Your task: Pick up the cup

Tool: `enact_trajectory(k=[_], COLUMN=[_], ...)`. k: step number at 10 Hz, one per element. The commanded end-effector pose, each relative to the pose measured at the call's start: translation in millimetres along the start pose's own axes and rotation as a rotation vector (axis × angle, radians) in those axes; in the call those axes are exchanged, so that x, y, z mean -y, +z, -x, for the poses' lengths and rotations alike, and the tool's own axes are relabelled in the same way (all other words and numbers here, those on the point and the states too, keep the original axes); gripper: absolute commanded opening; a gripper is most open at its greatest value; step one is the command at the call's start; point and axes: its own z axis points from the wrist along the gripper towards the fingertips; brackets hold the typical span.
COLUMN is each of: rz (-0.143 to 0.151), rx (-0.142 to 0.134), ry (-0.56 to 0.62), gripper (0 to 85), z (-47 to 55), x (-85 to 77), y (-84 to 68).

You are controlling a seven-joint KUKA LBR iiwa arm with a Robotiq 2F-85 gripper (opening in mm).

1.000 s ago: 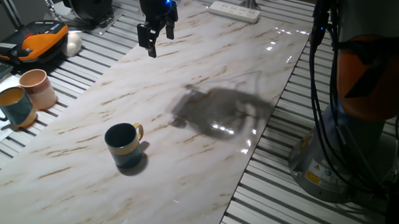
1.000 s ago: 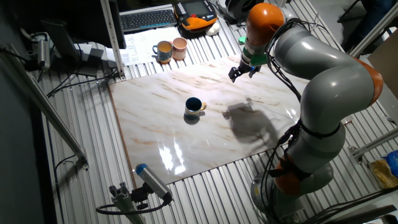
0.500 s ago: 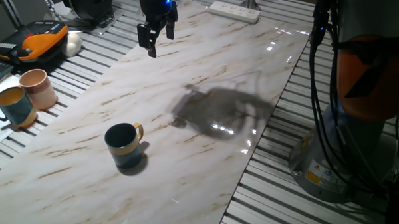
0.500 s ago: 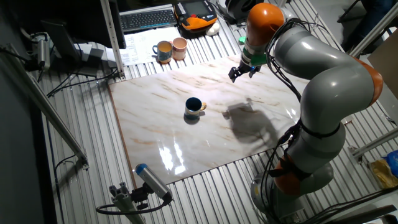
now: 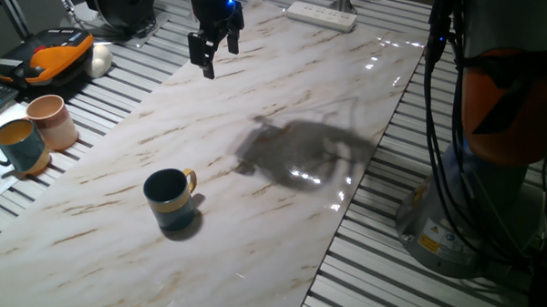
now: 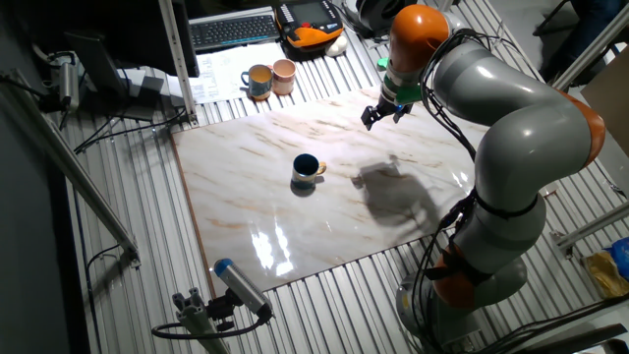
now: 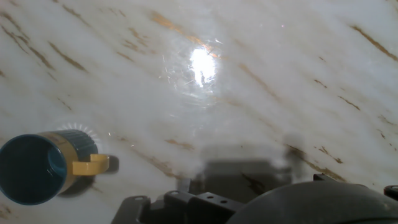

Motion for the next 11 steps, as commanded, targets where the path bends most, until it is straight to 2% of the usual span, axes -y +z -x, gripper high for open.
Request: enact_trajectory(k=[1, 11], rz=[-0.005, 0.002], rx=[-0.039, -0.031], ry=[-0.004, 0.013], gripper=[0.0, 0.0], z=[0.2, 2.3], x=[0.0, -2.0], y=[-0.4, -5.8])
